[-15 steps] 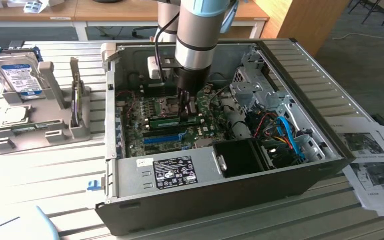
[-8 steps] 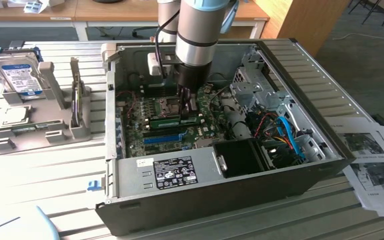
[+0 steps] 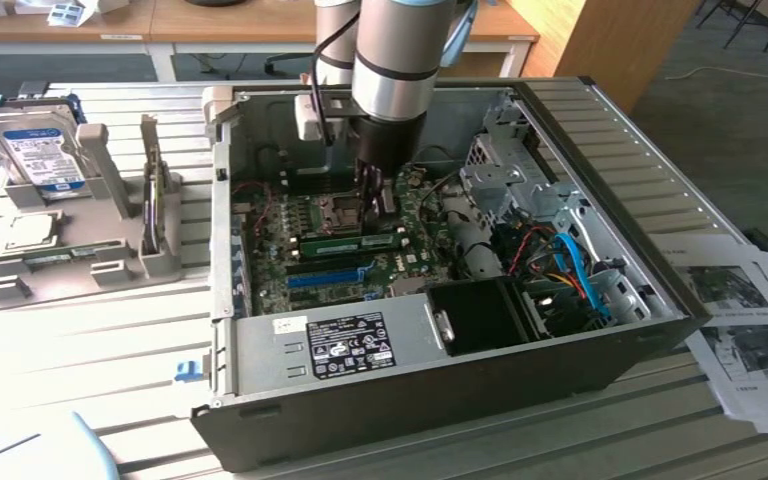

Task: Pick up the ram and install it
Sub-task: 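Insert the ram into the slot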

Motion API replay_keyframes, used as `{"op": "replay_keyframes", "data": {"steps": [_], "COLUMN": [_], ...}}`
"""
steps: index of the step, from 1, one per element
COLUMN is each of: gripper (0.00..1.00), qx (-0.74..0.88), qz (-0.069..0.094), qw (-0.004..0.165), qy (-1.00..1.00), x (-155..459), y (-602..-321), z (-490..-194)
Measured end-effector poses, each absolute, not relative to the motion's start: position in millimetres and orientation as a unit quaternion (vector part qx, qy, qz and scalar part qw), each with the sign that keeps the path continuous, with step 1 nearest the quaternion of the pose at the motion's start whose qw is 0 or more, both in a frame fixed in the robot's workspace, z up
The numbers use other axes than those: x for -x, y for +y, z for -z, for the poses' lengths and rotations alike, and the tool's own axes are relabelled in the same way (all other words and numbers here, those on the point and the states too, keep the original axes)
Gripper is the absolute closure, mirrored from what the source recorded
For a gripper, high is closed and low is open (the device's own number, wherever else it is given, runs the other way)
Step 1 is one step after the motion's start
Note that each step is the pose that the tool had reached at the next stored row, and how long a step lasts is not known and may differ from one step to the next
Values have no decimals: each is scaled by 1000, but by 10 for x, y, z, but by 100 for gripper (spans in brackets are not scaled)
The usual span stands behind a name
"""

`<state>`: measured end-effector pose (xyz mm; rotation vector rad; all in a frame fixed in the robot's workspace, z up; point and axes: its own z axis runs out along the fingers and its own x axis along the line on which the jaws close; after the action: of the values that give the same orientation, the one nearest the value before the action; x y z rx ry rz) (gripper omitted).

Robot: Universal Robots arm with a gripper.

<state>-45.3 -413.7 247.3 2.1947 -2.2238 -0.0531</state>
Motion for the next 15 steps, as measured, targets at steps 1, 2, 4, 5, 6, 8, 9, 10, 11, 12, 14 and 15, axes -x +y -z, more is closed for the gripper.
{"op": "replay_keyframes", "data": {"steps": [1, 2, 4, 5, 6, 8, 9, 10, 11, 12, 14, 15], "gripper": [75, 75, 75, 75, 75, 75, 75, 75, 75, 75, 75, 75], "qx": [-702, -702, -702, -702, -702, -702, -702, -702, -702, -702, -702, -702], "qz": [17, 17, 17, 17, 17, 17, 17, 17, 17, 17, 17, 17], "qw": [8, 8, 8, 8, 8, 8, 8, 8, 8, 8, 9, 9], "qy": [-712, -712, -712, -712, -712, -712, -712, -712, -712, -712, -712, -712], "x": [453, 453, 453, 453, 453, 453, 453, 453, 453, 453, 453, 453], "y": [-4137, -4137, -4137, -4137, -4137, -4137, -4137, -4137, -4137, -4137, -4137, -4137], "z": [-2488, -2505, -2538, -2555, -2572, -2605, -2621, -2636, -2652, -2667, -2698, -2715]}}
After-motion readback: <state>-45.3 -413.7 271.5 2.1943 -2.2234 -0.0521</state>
